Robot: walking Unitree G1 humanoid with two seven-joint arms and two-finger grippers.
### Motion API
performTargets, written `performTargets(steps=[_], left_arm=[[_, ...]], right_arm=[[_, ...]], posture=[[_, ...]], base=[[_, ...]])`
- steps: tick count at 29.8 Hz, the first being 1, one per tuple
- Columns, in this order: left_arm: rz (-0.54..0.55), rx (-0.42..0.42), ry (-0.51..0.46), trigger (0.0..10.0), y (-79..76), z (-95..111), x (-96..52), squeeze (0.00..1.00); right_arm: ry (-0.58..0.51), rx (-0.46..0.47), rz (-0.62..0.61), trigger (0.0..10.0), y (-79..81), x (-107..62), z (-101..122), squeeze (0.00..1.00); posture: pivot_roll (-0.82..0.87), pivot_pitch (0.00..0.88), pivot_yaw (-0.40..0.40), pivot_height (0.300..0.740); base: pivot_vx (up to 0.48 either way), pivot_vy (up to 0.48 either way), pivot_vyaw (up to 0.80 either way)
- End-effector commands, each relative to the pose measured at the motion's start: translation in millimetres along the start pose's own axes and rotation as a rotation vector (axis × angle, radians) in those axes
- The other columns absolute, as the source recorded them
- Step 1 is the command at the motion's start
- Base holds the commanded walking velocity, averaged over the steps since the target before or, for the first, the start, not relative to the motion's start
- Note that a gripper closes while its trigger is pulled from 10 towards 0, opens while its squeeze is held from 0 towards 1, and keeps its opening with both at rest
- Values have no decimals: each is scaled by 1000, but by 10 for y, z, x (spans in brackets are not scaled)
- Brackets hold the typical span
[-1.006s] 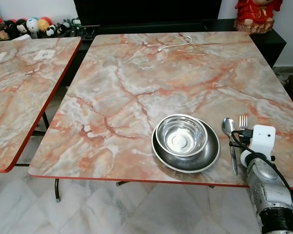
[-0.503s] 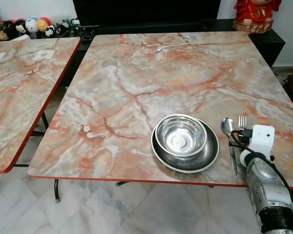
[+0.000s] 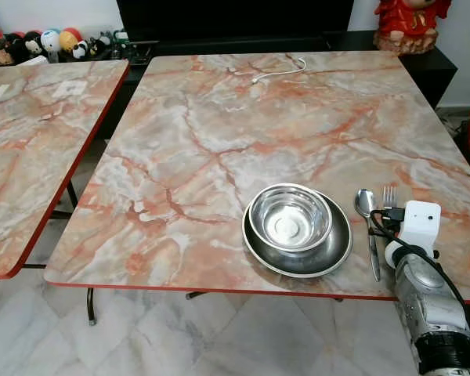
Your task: Setting the table
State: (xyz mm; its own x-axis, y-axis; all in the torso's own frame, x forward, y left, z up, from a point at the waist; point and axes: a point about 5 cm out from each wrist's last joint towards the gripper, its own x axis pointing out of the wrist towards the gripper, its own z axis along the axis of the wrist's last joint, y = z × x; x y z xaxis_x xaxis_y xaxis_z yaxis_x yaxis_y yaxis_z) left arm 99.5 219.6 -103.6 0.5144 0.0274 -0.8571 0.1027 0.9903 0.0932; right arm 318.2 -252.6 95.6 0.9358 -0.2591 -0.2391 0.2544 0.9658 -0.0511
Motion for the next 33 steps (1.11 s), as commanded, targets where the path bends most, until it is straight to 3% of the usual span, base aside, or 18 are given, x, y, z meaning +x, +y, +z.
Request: performTargets(steps=[1,6,9,10,18,30,33], left_arm=[[2,13,42,10000,29,-108,-35,0],[3,13,42,10000,29,-110,-36,0],[3,13,42,10000,30,-109,-36,0],[3,12,42,10000,31,-109,-36,0],[3,13,42,10000,31,-106,-35,0],[1,10,41,10000,24,-104,-33,0],[0,8,40,10000,21,-104,-33,0]], right_arm=[[52,-3,5,10000,19,-5,-103,522],[55,-6,-29,10000,-26,2,-105,510],[52,-9,-30,10000,-28,4,-97,447],[50,-9,-31,10000,-29,6,-93,0],[34,-23,-40,10000,-34,6,-68,0],[-150,-45,-88,10000,-29,-29,202,0],[-245,-51,-129,10000,-61,-57,328,0]], posture=[[-93,134,66,740],[-92,134,66,740],[-92,133,67,740],[-92,132,67,740],[-92,132,66,740],[-98,128,64,740],[-99,126,63,740]], base=[[0,0,0],[0,0,0],[0,0,0],[0,0,0],[0,0,0],[0,0,0],[0,0,0]])
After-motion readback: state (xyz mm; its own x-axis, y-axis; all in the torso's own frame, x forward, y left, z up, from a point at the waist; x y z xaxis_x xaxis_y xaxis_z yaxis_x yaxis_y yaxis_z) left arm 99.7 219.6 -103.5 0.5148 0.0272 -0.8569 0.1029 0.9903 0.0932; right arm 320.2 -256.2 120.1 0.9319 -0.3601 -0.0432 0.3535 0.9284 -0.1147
